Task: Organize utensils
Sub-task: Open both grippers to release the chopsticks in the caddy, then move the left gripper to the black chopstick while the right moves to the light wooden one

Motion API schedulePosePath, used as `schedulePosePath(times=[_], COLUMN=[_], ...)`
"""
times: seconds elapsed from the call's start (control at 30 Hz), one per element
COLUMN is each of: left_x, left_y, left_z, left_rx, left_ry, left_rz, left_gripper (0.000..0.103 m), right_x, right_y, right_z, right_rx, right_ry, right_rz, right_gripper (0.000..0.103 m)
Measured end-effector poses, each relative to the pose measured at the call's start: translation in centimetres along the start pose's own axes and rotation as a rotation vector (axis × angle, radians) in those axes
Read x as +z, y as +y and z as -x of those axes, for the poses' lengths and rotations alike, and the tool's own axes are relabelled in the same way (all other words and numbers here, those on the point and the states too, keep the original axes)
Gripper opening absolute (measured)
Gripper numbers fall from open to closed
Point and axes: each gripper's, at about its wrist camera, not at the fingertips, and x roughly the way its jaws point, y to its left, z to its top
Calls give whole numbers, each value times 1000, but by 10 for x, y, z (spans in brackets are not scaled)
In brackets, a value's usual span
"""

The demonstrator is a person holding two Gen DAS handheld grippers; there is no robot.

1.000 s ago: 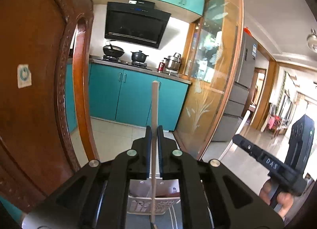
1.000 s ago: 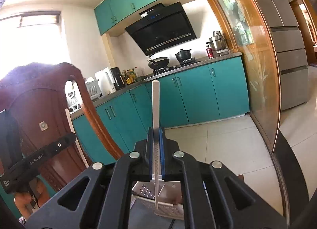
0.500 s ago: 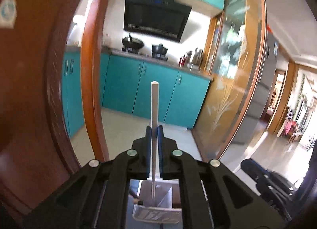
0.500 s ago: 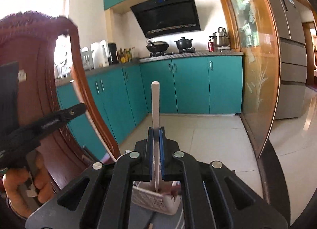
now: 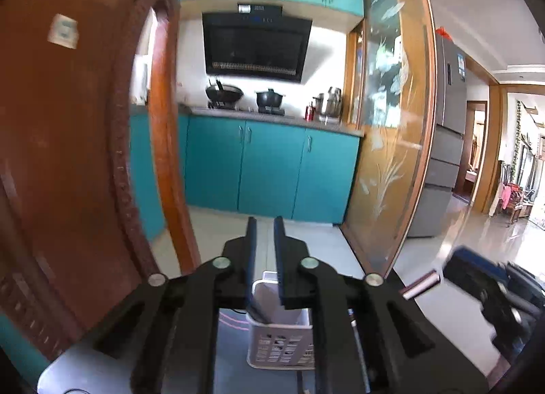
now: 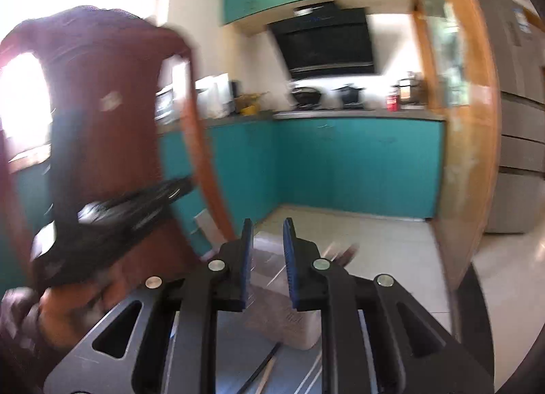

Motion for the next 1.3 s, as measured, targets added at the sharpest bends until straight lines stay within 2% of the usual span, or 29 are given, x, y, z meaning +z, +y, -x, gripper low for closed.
schedulePosePath(times=[0.03, 0.07, 0.23, 0.33, 0.4, 0.5, 0.57, 0.63, 0.7, 0.8, 1.07, 1.3], left_x=[-7, -15, -54, -69, -74, -78, -83, -87, -93, -99, -110, -121], left_y=[2, 5, 14, 21, 24, 21, 17, 15, 15, 15, 14, 8], left_z=[5, 8, -8, -23, -27, -27, -29, -31, -31, -31, -35, -30], left_rx=[5, 7, 71, 96, 84, 114, 142, 146, 150, 155, 160, 150], left_ry=[-11, -11, 129, 228, 258, 259, 264, 276, 288, 307, 354, 368], left_rz=[3, 5, -23, -12, 3, -29, -57, -70, -80, -86, -98, -124], left_gripper=[24, 26, 29, 31, 34, 42, 42, 42, 42, 43, 46, 49], right_x=[-15, -28, -115, -146, -155, -164, -168, -172, -174, -175, -168, -166], right_y=[5, 7, -3, -3, -2, 0, 0, -2, -4, -12, -46, -60], right_z=[-2, -9, -84, -104, -111, -115, -115, -116, -113, -109, -94, -89], right_rx=[21, 24, -95, -143, -144, -147, -169, -168, -172, -180, -276, -285], right_ry=[49, 108, 604, 727, 764, 784, 786, 783, 782, 784, 767, 759], right_rz=[19, 29, -5, 0, -16, -18, -13, -32, -31, -50, -112, -145], right_gripper=[19, 19, 19, 26, 32, 32, 32, 26, 7, 0, 0, 1])
